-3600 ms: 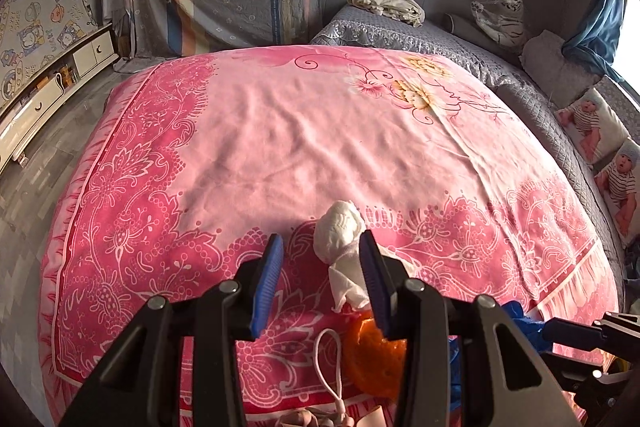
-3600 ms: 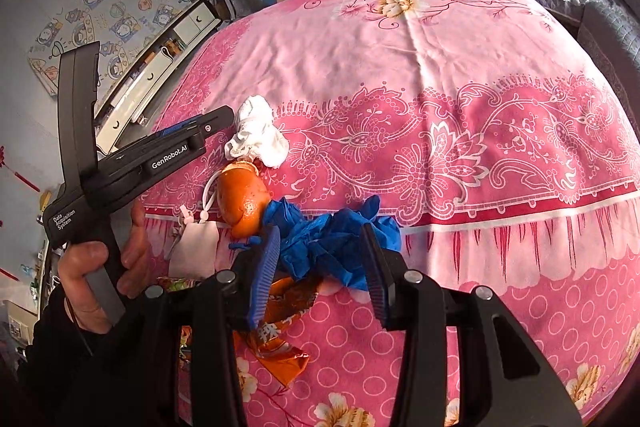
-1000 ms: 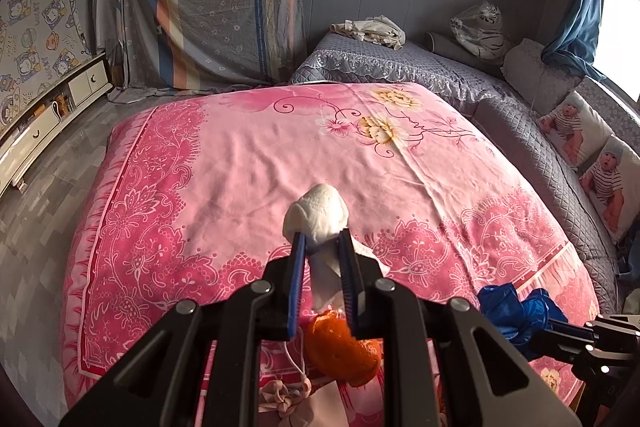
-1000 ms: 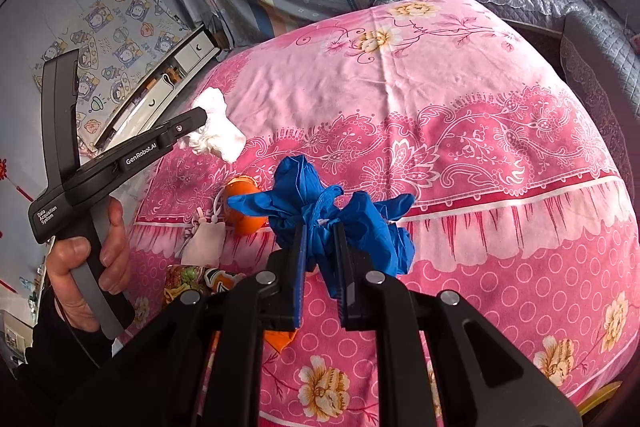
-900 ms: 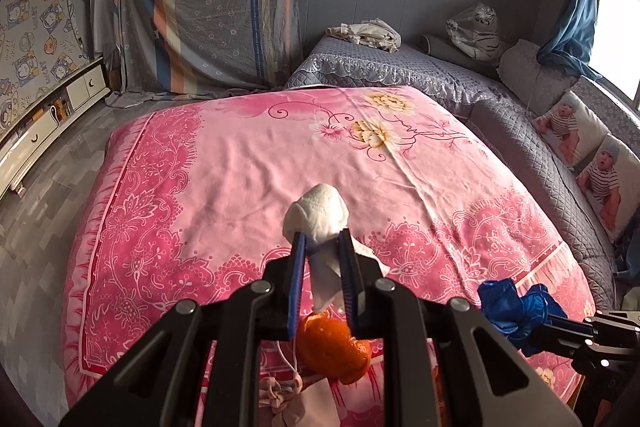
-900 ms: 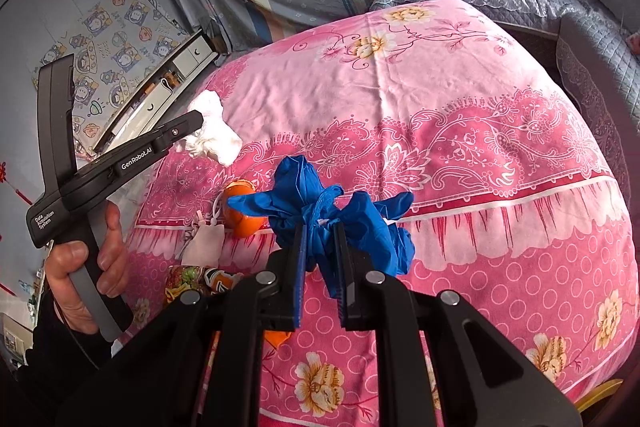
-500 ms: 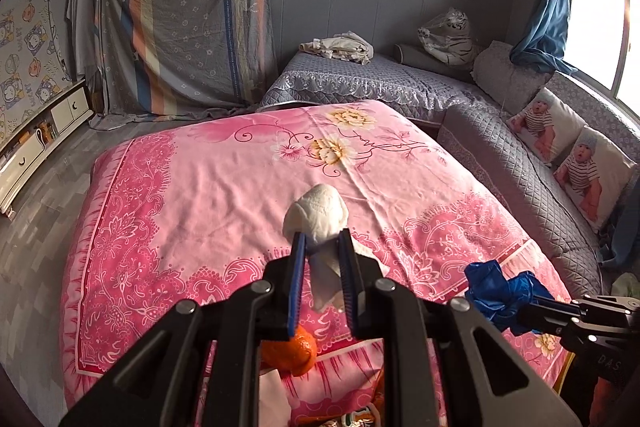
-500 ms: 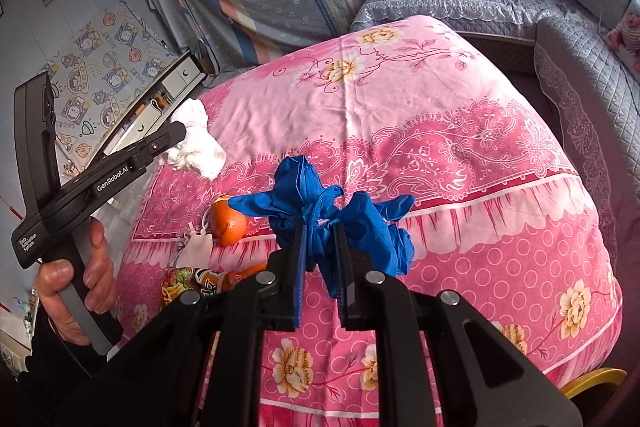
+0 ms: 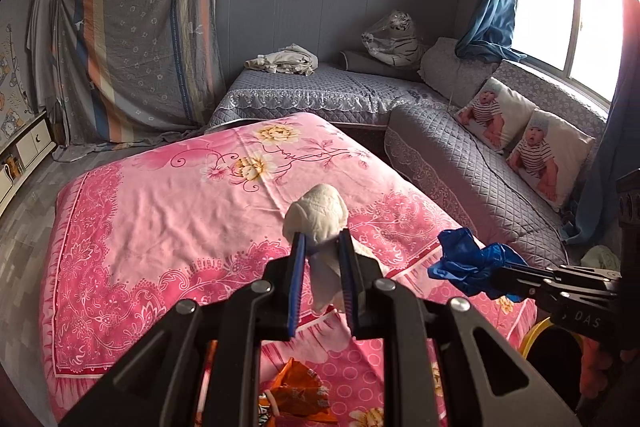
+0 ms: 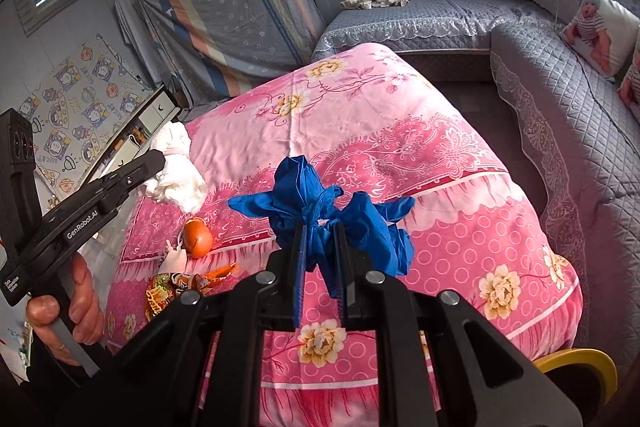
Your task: Collect trash
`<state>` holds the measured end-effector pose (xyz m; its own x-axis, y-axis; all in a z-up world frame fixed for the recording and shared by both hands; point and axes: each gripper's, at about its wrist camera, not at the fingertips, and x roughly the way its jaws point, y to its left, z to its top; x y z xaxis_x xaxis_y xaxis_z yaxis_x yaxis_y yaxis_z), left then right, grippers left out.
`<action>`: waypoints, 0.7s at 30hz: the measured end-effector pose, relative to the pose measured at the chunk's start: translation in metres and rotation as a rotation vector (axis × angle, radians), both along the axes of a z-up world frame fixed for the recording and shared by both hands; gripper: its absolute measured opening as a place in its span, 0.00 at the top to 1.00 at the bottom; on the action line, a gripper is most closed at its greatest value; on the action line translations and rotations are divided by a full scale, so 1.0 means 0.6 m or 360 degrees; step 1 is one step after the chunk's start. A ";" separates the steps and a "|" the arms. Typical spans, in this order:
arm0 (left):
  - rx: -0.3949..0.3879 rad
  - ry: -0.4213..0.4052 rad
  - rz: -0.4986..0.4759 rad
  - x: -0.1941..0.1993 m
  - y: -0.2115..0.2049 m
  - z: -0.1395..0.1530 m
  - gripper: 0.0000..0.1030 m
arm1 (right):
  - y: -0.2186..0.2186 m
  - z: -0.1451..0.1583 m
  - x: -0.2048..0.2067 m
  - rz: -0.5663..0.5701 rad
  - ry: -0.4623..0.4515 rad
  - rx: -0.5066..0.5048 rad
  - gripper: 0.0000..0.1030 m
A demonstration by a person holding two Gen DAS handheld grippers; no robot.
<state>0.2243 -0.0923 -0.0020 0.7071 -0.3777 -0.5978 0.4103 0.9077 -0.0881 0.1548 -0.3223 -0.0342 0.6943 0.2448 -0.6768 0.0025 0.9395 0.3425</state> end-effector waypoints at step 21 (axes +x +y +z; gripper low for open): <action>-0.0081 -0.0032 -0.0445 -0.105 -0.176 0.022 0.84 | -0.182 0.028 -0.149 -0.0407 -0.0091 -0.0010 0.89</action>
